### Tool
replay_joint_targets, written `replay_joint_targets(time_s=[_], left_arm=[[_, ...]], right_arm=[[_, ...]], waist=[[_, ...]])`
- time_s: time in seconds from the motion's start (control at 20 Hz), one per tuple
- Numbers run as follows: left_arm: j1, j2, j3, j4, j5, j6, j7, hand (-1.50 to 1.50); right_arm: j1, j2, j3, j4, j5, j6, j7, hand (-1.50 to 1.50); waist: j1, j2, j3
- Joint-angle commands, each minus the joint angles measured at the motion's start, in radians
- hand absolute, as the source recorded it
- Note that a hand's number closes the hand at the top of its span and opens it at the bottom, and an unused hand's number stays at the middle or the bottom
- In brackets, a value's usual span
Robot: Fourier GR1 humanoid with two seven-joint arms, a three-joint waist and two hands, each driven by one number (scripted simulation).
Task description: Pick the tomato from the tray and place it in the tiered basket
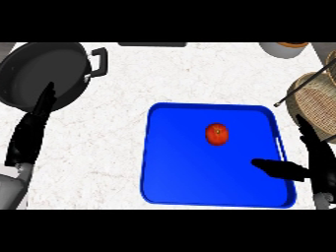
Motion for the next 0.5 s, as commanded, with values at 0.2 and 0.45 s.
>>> replay_joint_targets(time_s=[0.2, 0.45], left_arm=[[-0.028, -0.023, -0.001, -0.017, -0.024, 0.002, 0.046, 0.0], [-0.009, -0.028, 0.02, -0.004, -0.015, -0.024, 0.029, 0.0]], right_arm=[[-0.354, -0.022, 0.046, -0.063, 0.083, 0.196, 0.602, -1.5], [-0.447, 0.055, 0.038, 0.062, 0.018, 0.275, 0.652, -1.5]], waist=[[0.007, -0.001, 0.006], [0.006, 0.001, 0.007]])
